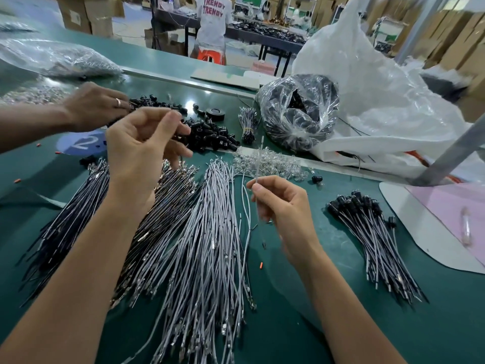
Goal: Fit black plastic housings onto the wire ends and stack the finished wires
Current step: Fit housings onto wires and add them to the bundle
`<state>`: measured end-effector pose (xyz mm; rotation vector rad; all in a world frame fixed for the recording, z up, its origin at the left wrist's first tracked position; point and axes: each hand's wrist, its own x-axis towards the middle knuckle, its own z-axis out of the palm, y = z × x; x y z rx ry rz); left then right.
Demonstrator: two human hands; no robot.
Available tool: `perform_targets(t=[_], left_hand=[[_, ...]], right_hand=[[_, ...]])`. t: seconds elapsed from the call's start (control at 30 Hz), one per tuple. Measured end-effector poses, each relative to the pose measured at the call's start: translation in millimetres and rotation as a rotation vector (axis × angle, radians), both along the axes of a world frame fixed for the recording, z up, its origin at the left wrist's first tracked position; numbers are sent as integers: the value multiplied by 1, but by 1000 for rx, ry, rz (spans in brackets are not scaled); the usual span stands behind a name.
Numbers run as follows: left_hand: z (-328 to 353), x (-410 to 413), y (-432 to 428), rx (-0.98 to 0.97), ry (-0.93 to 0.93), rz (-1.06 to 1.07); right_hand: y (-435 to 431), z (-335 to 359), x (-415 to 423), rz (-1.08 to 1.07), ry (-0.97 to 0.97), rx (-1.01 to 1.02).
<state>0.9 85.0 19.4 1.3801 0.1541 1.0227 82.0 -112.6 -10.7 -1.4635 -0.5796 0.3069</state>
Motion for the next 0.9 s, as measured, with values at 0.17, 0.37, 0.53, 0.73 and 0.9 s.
perform_targets(t=[0.17, 0.37, 0.53, 0.73, 0.9], left_hand=[[8, 1, -17, -59, -221, -357], [-8, 9, -43, 32, -26, -570], [-19, 11, -50, 205, 58, -611], [-28, 10, -63, 441, 80, -433], [-29, 10, -69, 584, 86, -260]], right_hand=[[1, 1, 0, 178, 226, 144], [2, 3, 1, 180, 394, 184], [1, 3, 3, 143, 474, 240], [3, 0, 6, 71, 492, 323], [2, -2, 8, 48, 501, 321]])
